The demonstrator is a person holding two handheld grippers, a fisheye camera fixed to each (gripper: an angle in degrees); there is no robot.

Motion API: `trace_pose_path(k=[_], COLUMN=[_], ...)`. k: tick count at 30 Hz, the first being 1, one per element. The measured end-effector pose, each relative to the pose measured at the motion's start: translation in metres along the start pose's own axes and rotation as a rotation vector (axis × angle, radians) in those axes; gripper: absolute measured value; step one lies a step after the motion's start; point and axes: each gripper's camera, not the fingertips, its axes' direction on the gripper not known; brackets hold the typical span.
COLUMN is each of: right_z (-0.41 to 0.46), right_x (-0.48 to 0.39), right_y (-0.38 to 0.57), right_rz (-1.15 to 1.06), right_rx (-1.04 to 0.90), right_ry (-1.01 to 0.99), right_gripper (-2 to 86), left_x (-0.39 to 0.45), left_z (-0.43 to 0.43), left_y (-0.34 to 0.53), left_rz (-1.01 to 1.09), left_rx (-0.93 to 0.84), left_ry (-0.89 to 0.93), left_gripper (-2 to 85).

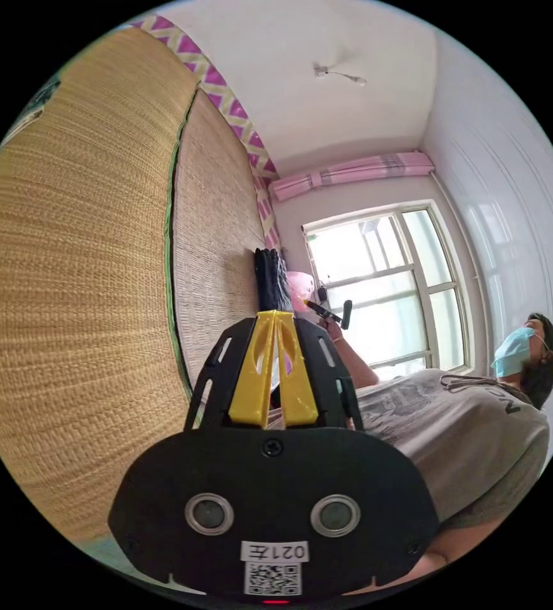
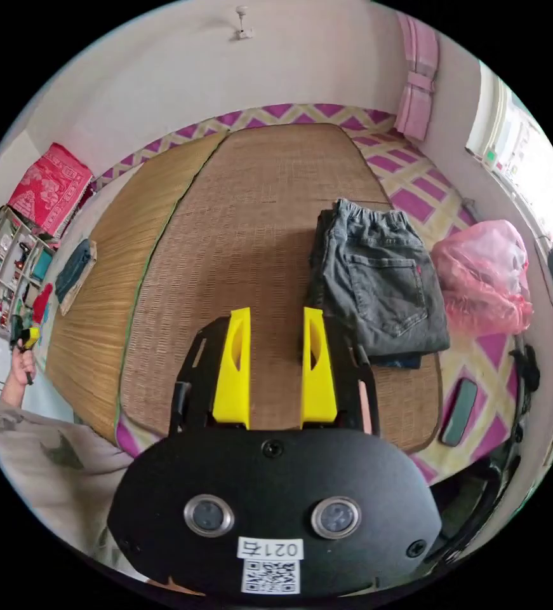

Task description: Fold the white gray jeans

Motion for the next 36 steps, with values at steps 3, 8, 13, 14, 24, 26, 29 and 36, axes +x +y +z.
trace_pose_path(k=[3,8,13,14,24,26,29,36], right_z=[0.018,0.067,0.12,0.128,0.151,0.131,0.101,-0.008], right_x=[0.009,0.018,0.022,0.023,0.04,0.073,0.113,0.158], right_y=[-0.017,-0.067,-0.111,-0.119,-0.145,-0.144,-0.134,-0.114], right_rz=[-0.09,-0.076,-0.008,0.004,0.023,0.163,0.297,0.348], right_rx=[0.047,0.003,-0.132,-0.141,-0.25,-0.214,-0.147,0.049], right_ry=[0.077,0.148,0.209,0.208,0.259,0.097,-0.105,-0.348], right_gripper=[14.0,14.3,14.5,14.6,9.0,6.1,4.9,4.0], left_x=[0.025,0.065,0.093,0.095,0.111,0.111,0.113,0.11], left_z=[0.02,0.036,0.018,0.015,-0.017,-0.018,-0.018,-0.02], left_y=[0.024,0.066,0.116,0.121,0.155,0.152,0.145,0.129], left_rz=[-0.037,-0.094,-0.21,-0.221,-0.35,-0.35,-0.342,-0.295], left_rx=[0.011,0.054,0.165,0.178,0.336,0.339,0.313,0.227], left_ry=[-0.063,-0.119,-0.16,-0.167,-0.161,-0.147,-0.139,-0.128], left_gripper=[-1.0,-1.0,-1.0,-1.0,-1.0,-1.0,-1.0,-1.0])
